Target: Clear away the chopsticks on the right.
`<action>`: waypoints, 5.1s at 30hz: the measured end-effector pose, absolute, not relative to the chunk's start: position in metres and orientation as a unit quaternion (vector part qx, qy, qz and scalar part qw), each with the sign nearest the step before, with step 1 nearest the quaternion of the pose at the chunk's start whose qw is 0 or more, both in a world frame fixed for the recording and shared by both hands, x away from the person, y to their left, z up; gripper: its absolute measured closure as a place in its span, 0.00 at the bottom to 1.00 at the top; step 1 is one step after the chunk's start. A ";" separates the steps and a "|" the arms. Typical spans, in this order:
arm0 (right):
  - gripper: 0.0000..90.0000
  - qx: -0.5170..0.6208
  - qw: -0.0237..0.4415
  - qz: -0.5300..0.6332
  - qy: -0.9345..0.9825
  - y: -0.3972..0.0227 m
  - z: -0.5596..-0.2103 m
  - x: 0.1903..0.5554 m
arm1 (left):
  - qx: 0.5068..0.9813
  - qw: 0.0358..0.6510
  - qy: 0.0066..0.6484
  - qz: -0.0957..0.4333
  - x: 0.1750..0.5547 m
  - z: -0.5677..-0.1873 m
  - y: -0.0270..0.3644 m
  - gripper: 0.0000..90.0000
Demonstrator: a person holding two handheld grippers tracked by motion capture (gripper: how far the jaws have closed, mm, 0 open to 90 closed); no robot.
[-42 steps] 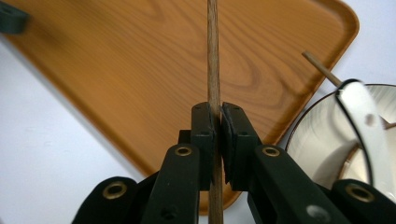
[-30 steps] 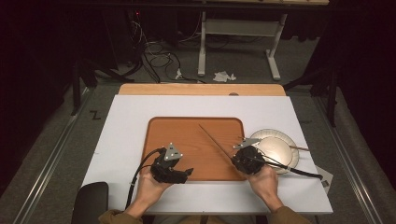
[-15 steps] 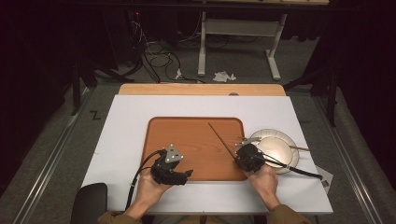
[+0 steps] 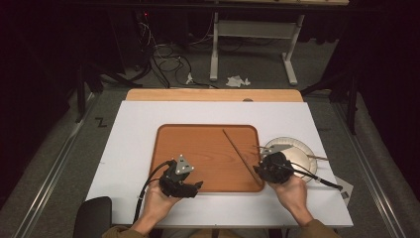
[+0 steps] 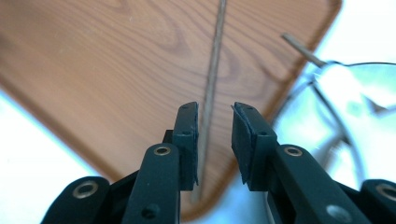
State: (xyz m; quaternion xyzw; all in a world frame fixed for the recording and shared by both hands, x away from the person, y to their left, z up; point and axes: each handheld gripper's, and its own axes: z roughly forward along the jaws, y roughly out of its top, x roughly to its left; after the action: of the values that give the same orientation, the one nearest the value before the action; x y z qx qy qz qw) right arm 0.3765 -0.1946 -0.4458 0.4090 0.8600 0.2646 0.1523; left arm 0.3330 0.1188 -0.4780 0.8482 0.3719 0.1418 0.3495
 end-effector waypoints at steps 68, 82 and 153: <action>0.81 0.413 0.163 0.189 0.876 -0.358 -0.440 0.441 | 0.841 0.321 0.400 0.172 0.325 -0.481 0.135 0.35; 0.80 0.404 0.161 0.172 0.884 -0.357 -0.442 0.447 | 0.843 0.319 0.399 0.170 0.325 -0.483 0.133 0.35; 0.95 0.382 0.201 0.290 0.854 -0.287 -0.381 0.360 | 0.862 0.337 0.353 0.139 0.340 -0.482 0.111 0.36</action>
State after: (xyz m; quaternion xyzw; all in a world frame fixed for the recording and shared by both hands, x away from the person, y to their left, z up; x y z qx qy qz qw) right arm 0.3597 -0.2873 -0.3813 0.3823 0.8538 0.2904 0.2013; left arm 0.3404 0.1114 -0.4823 0.8617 0.3532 0.1389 0.3366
